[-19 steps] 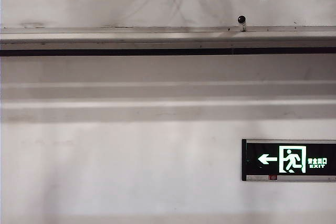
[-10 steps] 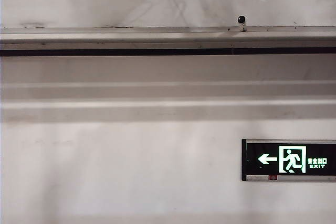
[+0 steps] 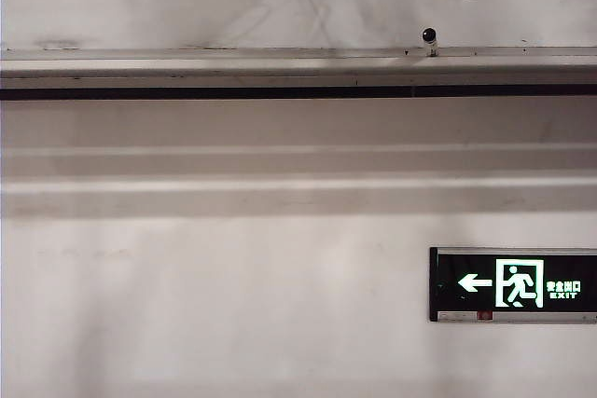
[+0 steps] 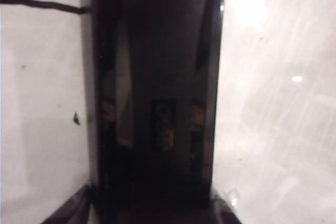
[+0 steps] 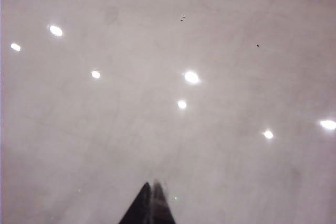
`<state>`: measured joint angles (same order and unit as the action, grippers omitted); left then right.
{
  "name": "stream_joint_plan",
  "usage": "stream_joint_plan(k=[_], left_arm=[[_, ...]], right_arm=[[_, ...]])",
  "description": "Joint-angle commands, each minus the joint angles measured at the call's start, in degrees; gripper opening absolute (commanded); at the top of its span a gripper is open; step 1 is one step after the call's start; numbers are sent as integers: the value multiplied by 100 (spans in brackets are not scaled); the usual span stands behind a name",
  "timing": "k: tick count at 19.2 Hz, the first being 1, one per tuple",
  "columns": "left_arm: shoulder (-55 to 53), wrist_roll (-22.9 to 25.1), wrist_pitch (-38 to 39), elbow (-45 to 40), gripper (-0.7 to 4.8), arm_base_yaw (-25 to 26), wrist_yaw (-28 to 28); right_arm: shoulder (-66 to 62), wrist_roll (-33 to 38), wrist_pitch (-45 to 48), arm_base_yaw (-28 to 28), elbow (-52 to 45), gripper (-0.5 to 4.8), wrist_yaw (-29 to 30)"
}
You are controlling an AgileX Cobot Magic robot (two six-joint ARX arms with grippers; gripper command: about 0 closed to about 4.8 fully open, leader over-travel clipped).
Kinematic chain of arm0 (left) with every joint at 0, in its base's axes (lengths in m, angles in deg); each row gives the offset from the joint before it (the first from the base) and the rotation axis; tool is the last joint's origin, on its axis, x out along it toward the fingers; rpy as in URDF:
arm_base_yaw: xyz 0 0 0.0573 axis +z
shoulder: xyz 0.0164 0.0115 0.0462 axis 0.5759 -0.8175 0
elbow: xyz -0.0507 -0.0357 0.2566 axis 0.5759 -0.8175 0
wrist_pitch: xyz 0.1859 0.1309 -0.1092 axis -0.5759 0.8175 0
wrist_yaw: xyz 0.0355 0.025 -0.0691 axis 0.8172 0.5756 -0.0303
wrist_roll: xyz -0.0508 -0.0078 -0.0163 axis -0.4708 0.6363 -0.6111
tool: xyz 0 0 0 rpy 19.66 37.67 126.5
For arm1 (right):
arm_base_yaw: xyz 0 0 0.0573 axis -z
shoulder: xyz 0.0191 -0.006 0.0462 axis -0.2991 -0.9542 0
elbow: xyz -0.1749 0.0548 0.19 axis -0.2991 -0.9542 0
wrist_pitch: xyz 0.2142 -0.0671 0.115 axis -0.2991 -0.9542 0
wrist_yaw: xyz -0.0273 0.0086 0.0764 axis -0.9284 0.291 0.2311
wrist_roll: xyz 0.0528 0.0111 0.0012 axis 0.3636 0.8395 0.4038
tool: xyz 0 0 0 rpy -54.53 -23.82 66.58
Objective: Wipe the whiteboard clean using the black magnetic whiteboard eraser attached to the whiteboard.
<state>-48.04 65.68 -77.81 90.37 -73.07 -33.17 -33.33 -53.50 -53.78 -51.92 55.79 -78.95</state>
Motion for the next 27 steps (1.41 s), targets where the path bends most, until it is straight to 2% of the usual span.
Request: stream_joint_plan(k=[1,7,8,11,14,17,19,23,24,25,26,27], left_arm=[[22,98,240,227,232,26,164],[61,96,531,413,233,72,267],[61,83,549,509,250,70,221],[61,-140,699,656,394,50,-2],[42,-433,835,629,404,24,-122],[72,-385,1014,634,404,-50,-249],[396,-81,1788,634,404,-92,-247],[1193,142,3801,634,404,-111,-249],[1384,308,4127,636,396,-107,-247],[1596,505,4415,645,347,-87,-247],[1917,866,4725,645,189,-83,-249],[2186,1141,4931,645,76,-83,-247]], right_arm=[[24,9,59,-2,15,-1,-11],[50,9,61,-2,15,-1,-11],[48,9,61,-2,15,-1,-11],[52,9,83,-2,15,-1,-9],[59,9,98,-4,15,-1,-9],[33,7,-103,13,15,-1,-17],[-4,4,-212,57,15,-1,-55],[-155,9,-455,190,15,-1,61],[-247,9,-557,227,15,-1,103],[-348,9,-699,308,15,-1,254],[-568,22,-850,459,15,-1,640],[-800,149,-848,581,15,-1,876]])
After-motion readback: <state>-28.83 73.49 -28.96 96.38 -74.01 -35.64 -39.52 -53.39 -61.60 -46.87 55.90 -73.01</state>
